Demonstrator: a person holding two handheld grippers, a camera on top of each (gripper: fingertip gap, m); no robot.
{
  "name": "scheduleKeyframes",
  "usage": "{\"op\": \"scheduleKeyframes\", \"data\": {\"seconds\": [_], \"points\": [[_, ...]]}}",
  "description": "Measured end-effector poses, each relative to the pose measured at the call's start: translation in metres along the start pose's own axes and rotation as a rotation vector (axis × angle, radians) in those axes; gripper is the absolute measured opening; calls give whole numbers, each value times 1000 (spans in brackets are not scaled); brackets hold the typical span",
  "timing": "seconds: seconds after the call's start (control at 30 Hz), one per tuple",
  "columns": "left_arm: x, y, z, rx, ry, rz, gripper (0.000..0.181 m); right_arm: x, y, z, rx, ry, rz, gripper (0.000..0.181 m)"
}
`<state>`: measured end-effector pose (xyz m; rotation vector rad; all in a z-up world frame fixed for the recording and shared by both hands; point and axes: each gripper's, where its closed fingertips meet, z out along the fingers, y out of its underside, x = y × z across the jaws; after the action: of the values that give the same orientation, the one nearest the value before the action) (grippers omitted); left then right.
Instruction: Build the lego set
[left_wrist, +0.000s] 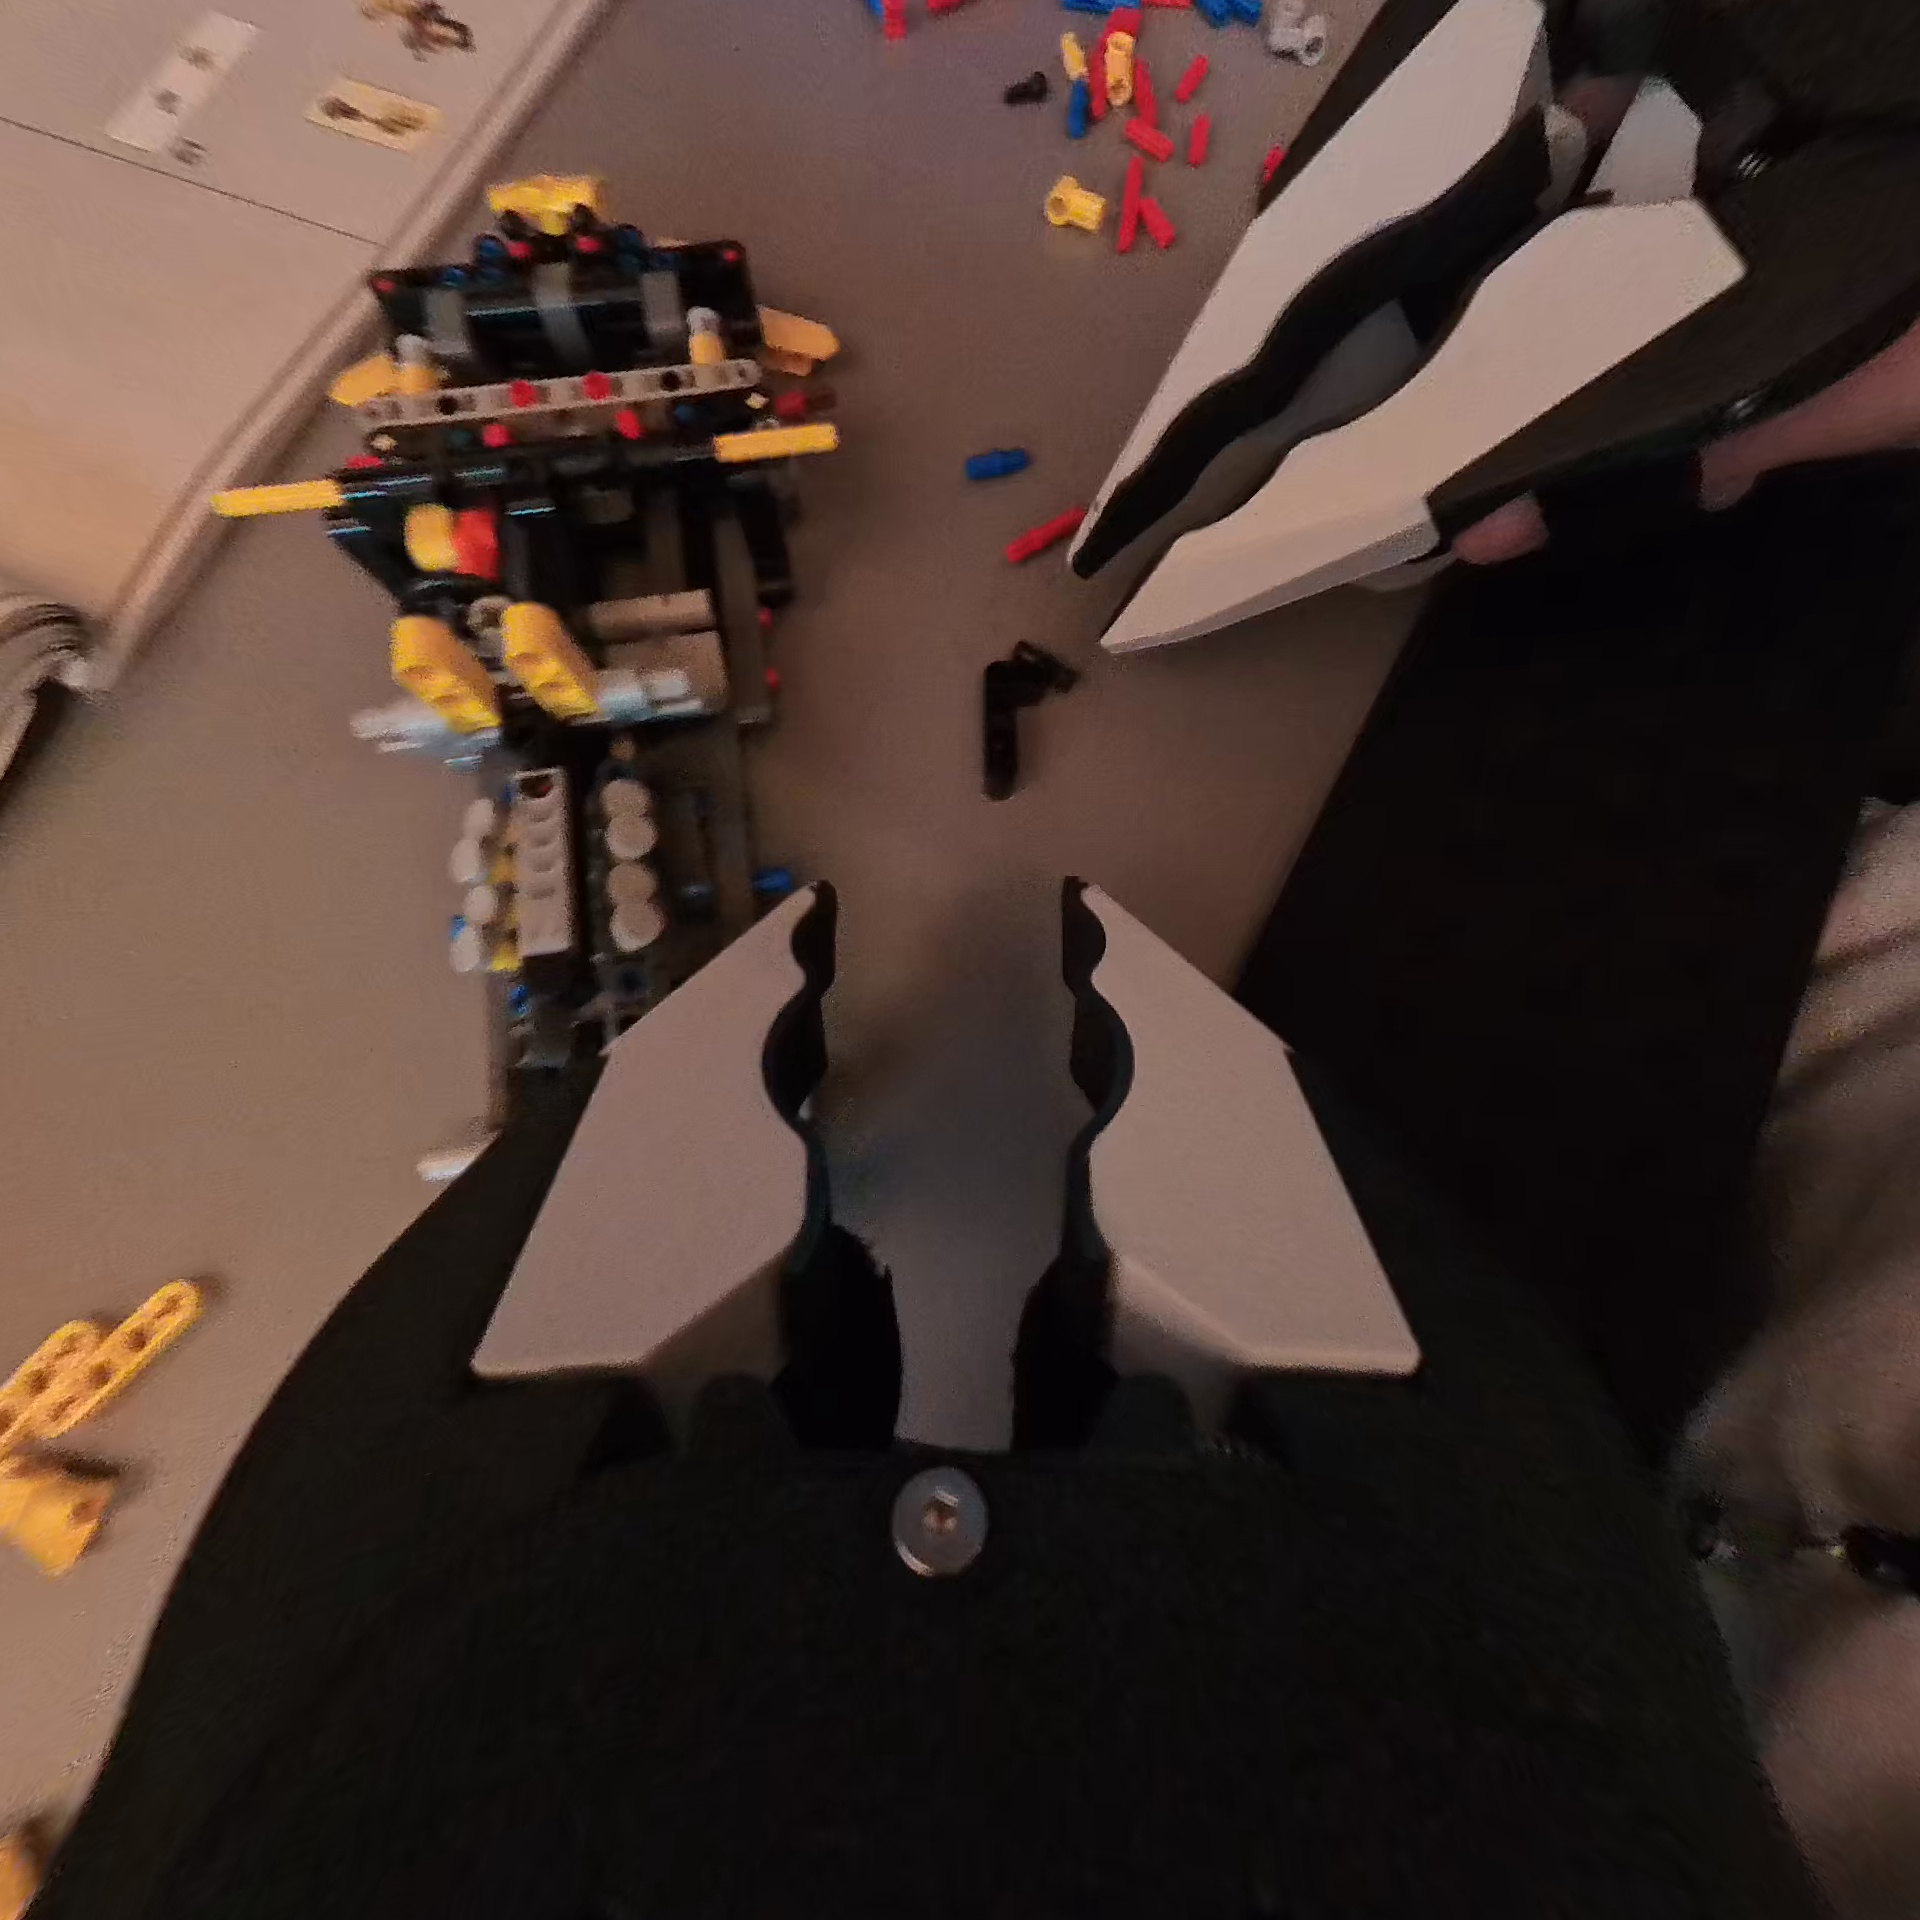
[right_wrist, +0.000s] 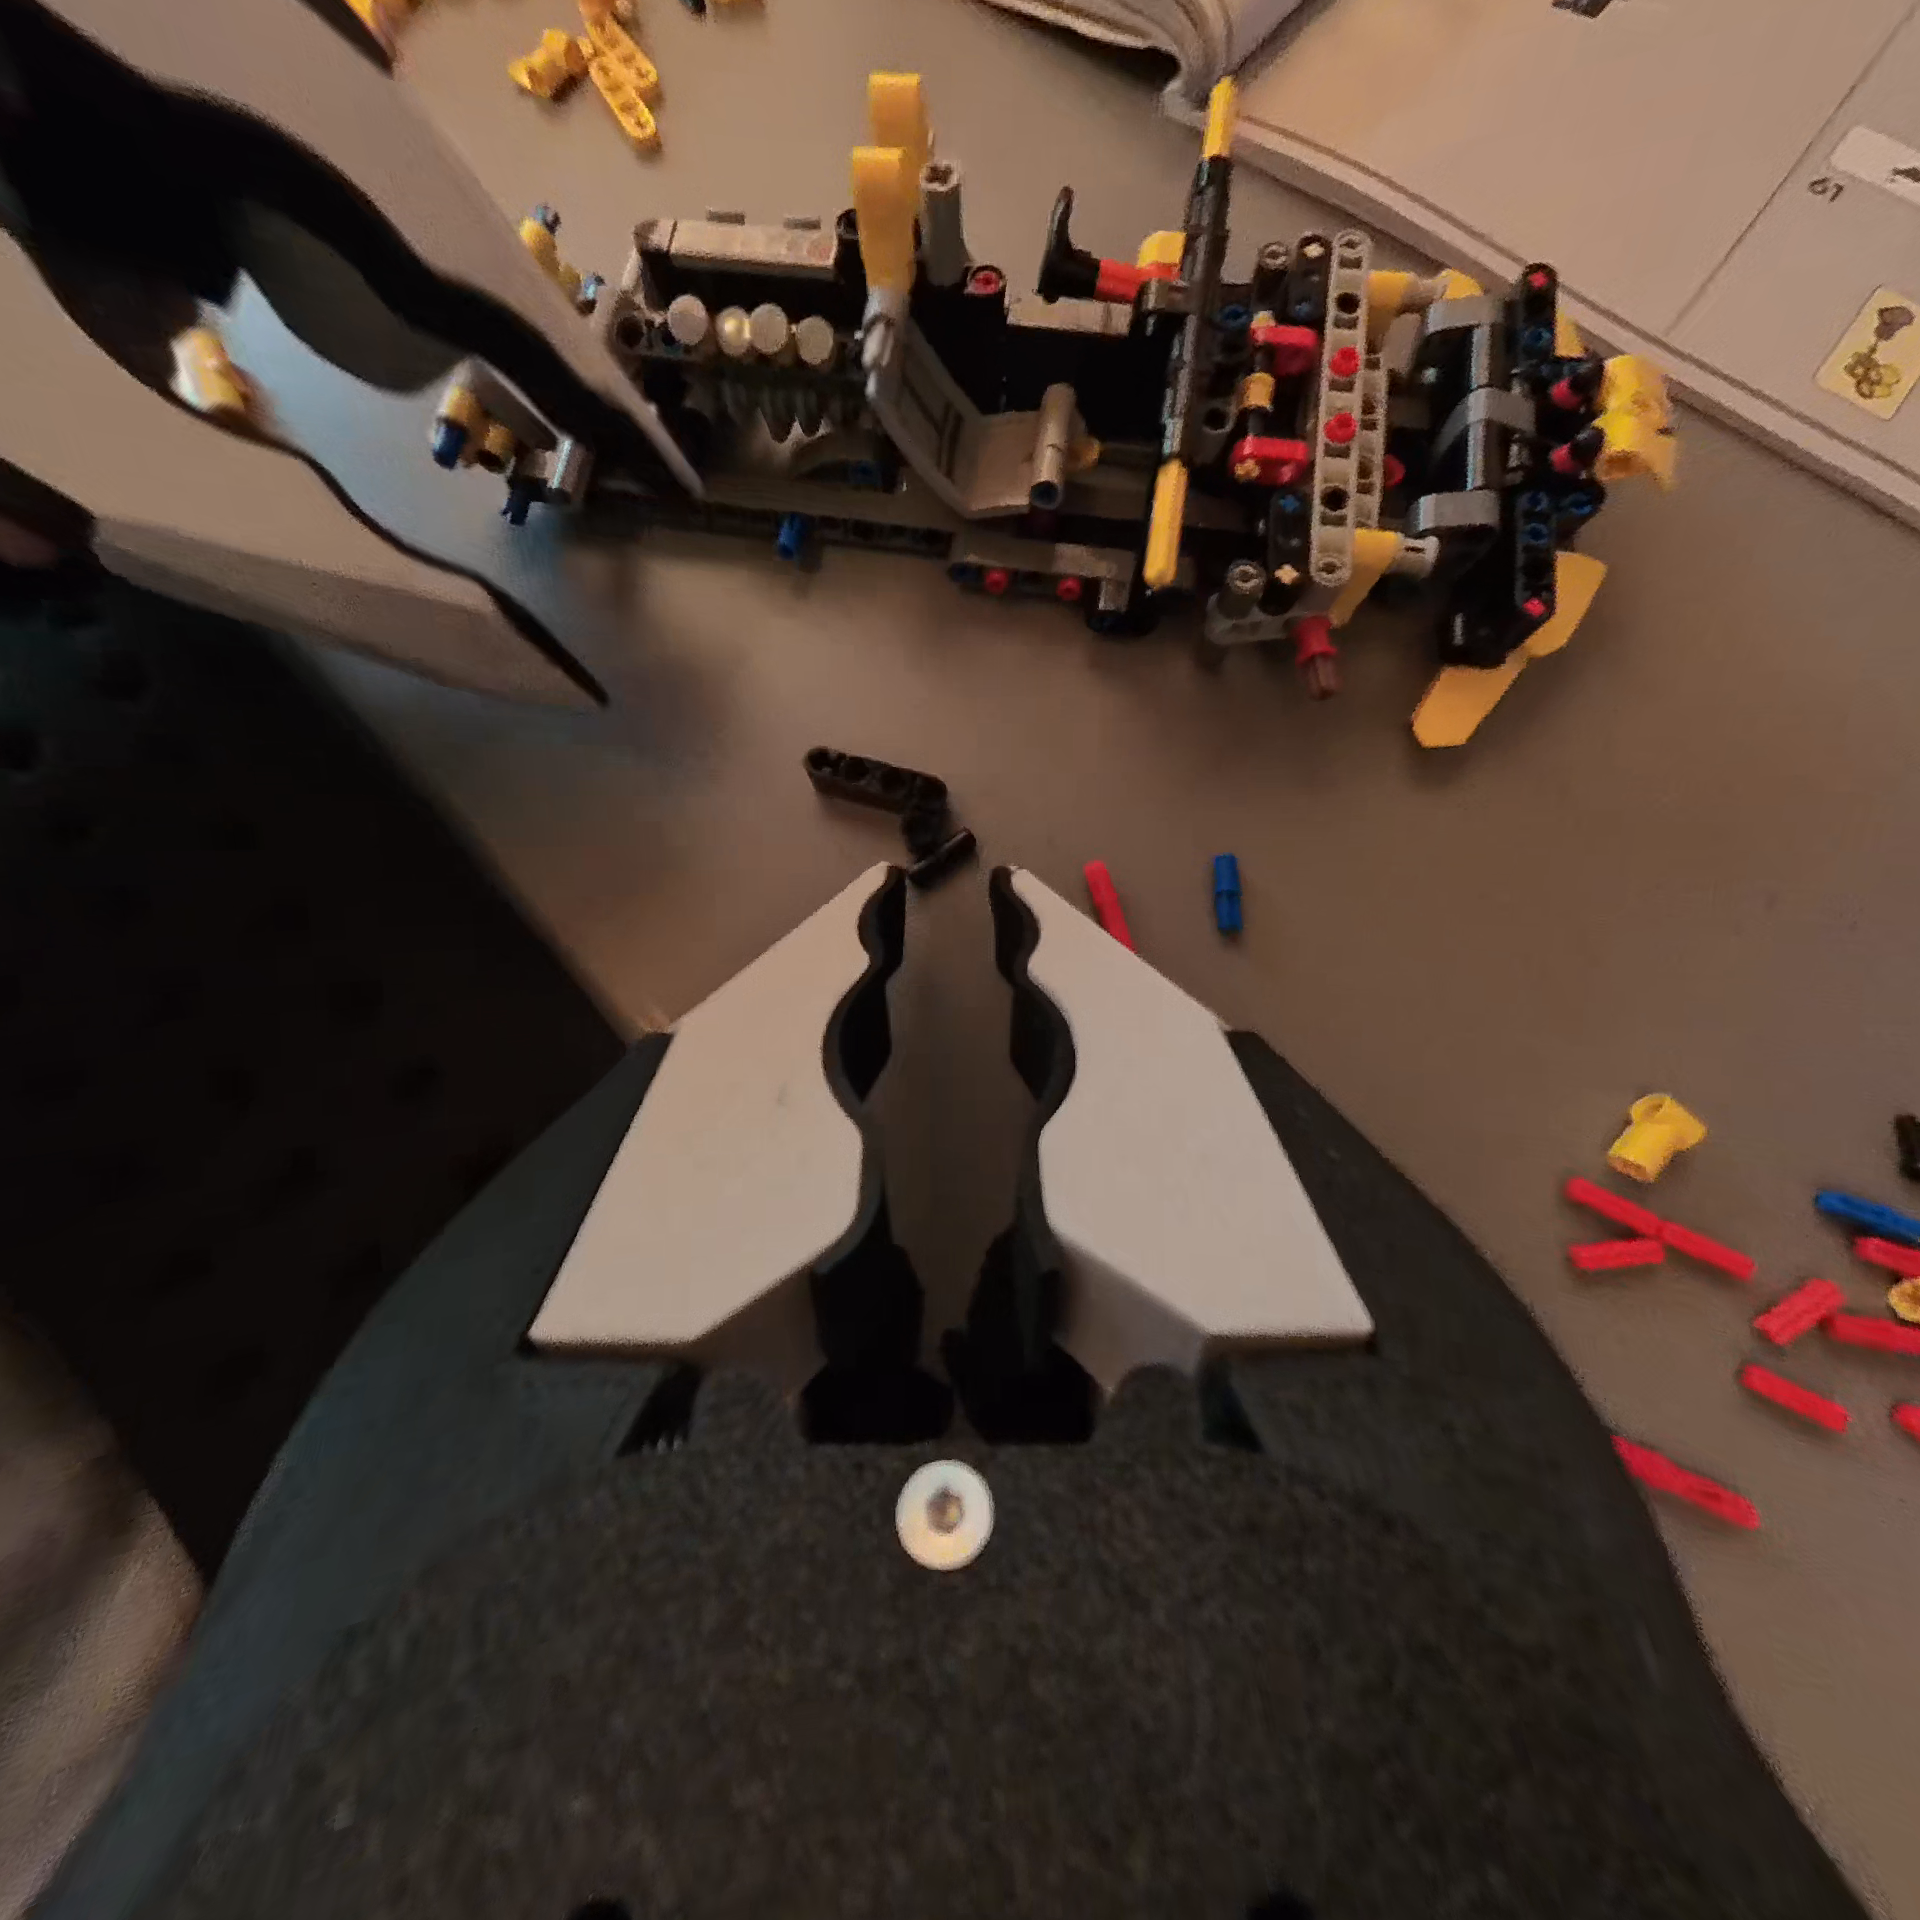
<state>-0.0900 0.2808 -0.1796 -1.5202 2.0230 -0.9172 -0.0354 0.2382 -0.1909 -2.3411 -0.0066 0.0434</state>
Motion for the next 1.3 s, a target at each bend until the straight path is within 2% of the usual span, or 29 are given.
{"op": "scheduleKeyframes", "data": {"seconds": [0.13, 0.23, 0.43, 0.53, 0.7, 0.77, 0.8, 0.9, 1.0, 1.13, 1.2, 1.3], "points": [[10, -7, 20, -71, 54, -111, 45, 3, -1, -10, 58, -36, 56, 18], [9, -14, 29, -63, 52, -142, 45, 4, -3, -14, 91, -56, 83, 18], [0, -13, 39, -84, -38, -81, 40, 3, -5, -16, 112, -99, 115, 17], [3, -10, 43, -98, -38, -75, 31, 2, -5, -15, 107, -143, 149, 17], [4, -9, 45, -100, -35, -74, 27, 0, -8, -18, 132, -203, 192, 17], [7, -9, 46, -101, -17, -60, 18, 1, -9, -20, 145, -224, 211, 17], [8, -9, 46, -101, -8, -45, 10, 0, -10, -21, 152, -237, 220, 17], [10, -10, 46, -92, -7, 19, 9, 1, -14, -24, 177, -274, 255, 16], [8, -31, 34, 30, -39, 112, 8, 6, -24, -28, 238, -324, 358, 20], [18, -66, 5, 239, -56, 374, 8, -9, -53, -35, 310, -645, 617, 31], [17, -71, -2, 254, -79, 478, 8, -20, -59, -36, 289, -751, 635, 26], [19, -70, -6, 254, -78, 565, 8, -25, -63, -35, 299, -731, 589, 12]]}}
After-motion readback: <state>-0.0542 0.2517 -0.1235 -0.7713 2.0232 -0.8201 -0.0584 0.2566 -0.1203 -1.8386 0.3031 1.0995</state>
